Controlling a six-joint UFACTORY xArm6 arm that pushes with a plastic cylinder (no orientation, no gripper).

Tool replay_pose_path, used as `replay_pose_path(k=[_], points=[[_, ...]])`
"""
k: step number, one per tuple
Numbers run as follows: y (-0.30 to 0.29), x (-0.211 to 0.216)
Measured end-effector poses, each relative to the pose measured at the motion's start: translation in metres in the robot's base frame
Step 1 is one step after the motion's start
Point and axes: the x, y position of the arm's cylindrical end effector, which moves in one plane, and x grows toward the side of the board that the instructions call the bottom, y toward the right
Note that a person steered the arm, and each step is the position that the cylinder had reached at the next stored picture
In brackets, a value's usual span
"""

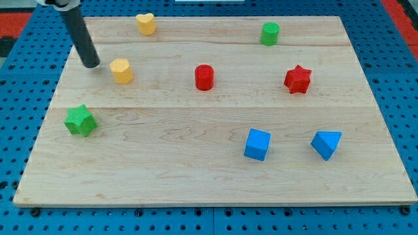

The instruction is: Drag the yellow hexagon towards the red circle

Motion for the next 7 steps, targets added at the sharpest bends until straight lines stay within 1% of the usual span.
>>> replay_pose_path(k=[1,2,3,4,5,6,7], points=[[0.069,0.030],[0.048,0.005],[-0.012,-0.015],[0.002,-0.009],[0.005,0.014],[-0.006,0.070],[0.036,0.077]])
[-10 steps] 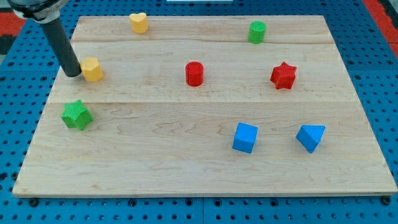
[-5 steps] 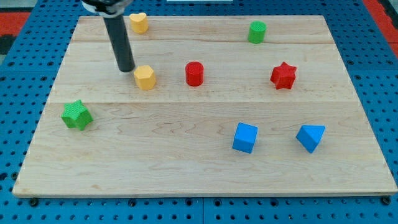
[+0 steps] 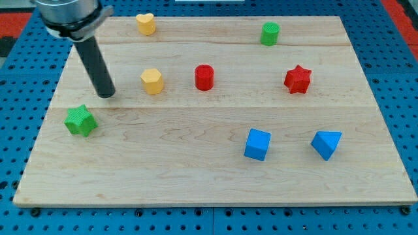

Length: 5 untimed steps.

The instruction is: Drag the yellow hexagon towards the red circle

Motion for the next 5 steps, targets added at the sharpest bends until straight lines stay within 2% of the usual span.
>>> replay_pose_path(k=[5], points=[[0.022,-0.002]])
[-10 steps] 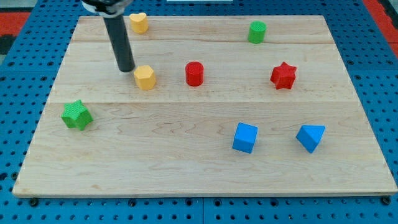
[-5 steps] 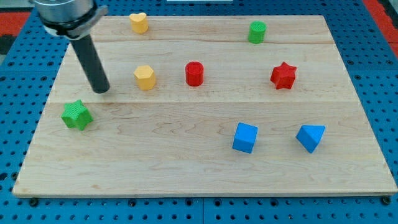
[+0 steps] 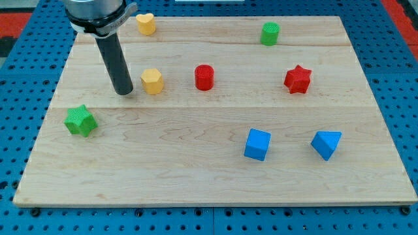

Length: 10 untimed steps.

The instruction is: Drag the yellow hexagon towards the red circle

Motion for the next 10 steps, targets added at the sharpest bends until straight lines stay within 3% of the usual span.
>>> replay_pose_path(k=[1,2,5,6,7,8,10], points=[[0.044,0.071],[0.062,0.017],[0.031,-0.018],[0.000,-0.037],[-0.041,-0.084],[-0.010,-0.060],[0.018,-0.083]])
